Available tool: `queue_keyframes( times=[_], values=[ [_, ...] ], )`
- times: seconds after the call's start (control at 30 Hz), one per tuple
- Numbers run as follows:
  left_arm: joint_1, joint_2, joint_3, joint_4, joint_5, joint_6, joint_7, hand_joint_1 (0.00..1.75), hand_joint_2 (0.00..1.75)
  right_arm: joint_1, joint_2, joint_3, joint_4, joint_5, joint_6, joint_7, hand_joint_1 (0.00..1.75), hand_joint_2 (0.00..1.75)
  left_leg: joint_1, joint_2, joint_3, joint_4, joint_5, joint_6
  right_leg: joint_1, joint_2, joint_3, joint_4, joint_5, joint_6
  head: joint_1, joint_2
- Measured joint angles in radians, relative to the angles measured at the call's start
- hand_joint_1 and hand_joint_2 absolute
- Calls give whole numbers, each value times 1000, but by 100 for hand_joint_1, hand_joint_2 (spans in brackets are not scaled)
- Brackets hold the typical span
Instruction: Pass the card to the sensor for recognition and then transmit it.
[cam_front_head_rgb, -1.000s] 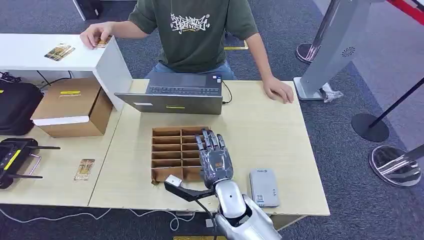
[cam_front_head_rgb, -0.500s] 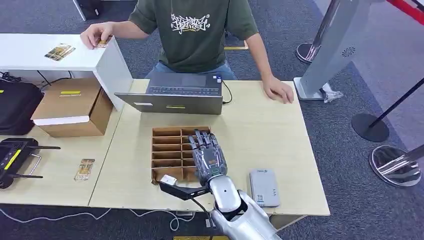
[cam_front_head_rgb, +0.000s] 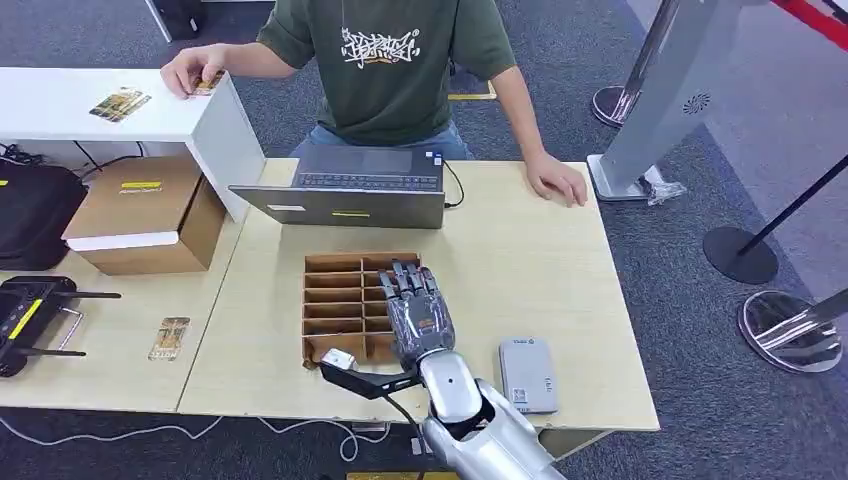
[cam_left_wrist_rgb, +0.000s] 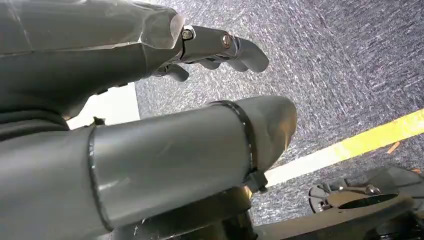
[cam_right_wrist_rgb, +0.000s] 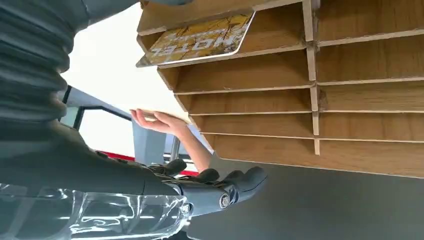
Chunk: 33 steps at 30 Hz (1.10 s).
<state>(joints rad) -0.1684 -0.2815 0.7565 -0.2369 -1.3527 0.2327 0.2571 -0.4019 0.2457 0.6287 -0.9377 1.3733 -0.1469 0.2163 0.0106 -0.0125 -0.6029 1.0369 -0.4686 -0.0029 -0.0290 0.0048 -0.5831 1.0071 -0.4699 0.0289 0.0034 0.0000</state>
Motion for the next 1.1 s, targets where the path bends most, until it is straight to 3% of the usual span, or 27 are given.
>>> queue_keyframes(
  times=[0.3, 1.1],
  values=[
    [-3, 1, -48, 0, -62, -26, 26, 0, 0, 1, 0, 0, -3, -3, 0, 10, 0, 175, 0, 0, 0, 0, 0, 0, 0, 0, 0, 0, 0, 0, 0, 0],
    [-3, 4, -66, 0, -8, -11, 23, 0, 0, 43, -5, 0, -83, -2, 21, 14, 0, 175, 0, 0, 0, 0, 0, 0, 0, 0, 0, 0, 0, 0, 0, 0]
  ],
)
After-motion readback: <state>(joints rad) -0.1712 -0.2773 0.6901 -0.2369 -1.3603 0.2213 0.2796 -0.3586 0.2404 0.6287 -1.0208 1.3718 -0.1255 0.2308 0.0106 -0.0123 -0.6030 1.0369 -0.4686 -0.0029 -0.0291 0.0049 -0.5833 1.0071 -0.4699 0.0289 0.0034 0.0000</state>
